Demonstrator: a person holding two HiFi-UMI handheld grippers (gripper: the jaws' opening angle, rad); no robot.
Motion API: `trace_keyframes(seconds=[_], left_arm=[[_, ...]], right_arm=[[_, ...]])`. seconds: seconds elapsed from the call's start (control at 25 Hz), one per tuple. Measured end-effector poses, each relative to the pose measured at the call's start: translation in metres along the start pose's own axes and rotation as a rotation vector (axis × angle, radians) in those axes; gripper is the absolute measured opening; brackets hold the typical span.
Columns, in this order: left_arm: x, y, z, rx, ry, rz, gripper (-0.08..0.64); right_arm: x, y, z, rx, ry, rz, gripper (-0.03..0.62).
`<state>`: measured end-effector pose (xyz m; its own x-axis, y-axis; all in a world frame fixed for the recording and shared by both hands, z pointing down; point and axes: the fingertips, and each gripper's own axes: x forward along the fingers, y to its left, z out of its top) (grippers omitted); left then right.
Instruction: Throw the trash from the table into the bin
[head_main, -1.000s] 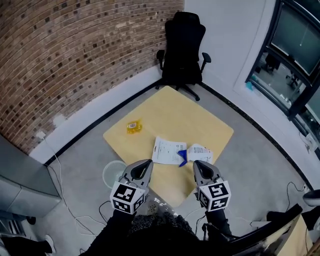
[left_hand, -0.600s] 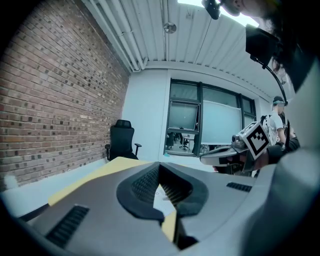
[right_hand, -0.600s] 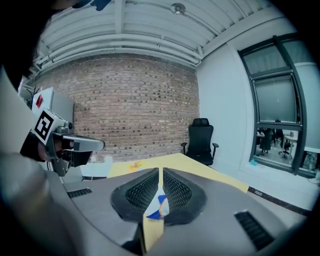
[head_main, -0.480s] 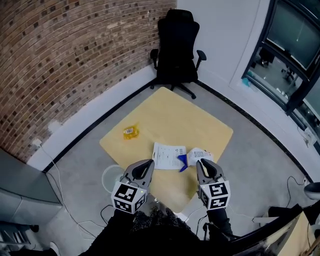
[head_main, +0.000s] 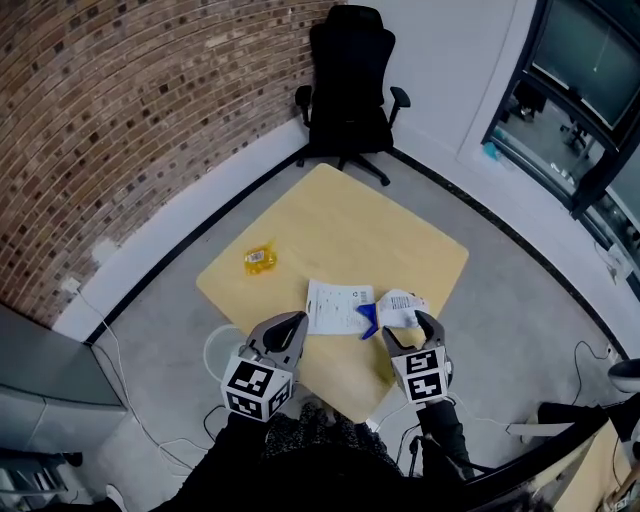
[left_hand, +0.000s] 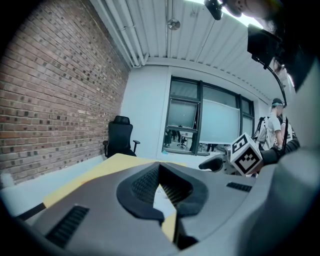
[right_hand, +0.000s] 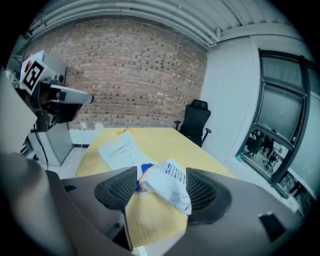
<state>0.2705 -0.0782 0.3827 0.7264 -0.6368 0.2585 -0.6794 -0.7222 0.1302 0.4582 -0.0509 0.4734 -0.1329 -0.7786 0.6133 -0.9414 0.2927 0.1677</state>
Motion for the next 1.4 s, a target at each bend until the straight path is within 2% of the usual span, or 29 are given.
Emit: trace_keyframes(seconds=[0.2,0.44,0.64,0.8,0.84,0.88,0.96,1.12,1.4], left_arm=[[0.001,0.005,-0.001,-0.031,0.003,-0.007,-0.002],[0.002,0.006,-0.004,-0.023,0.014,-0.006,-0.002],[0.001,0.007,-0.006,-0.048,0.017,-0.006,-0.002],[0.000,0.007,-0.006,-0.043,0.019,-0.002,-0.002],[0.000,0.008,-0.006,-0.043,0.020,0.000,-0.002],[-0.001,0.008,-0.007,-0.043,0.021,0.002,-0.002],[-0.002,0.008,-0.008,-0.041,0.023,0.006,-0.002],[-0.004,0.006,-0.008,-0.042,0.023,0.015,-0.002],[-0.010,0.001,-0.003,-0.036,0.002,0.034,-0.002]], right_arm=[[0.018,-0.002,-0.023,-0.076,0.094,-0.001,0.296],[0.038,-0.008,-0.048,-0.279,0.178,-0.025,0.296],[0.052,-0.014,-0.054,-0.260,0.174,-0.039,0.295],[0.060,-0.014,-0.056,-0.281,0.183,-0.039,0.291],[0.060,-0.015,-0.056,-0.283,0.184,-0.050,0.281],[0.059,-0.018,-0.055,-0.280,0.183,-0.067,0.221],[0.055,-0.023,-0.054,-0.256,0.172,-0.097,0.045],[0.046,-0.026,-0.050,-0.204,0.148,-0.088,0.023],[0.026,-0.029,-0.027,-0.200,0.069,-0.116,0.017]])
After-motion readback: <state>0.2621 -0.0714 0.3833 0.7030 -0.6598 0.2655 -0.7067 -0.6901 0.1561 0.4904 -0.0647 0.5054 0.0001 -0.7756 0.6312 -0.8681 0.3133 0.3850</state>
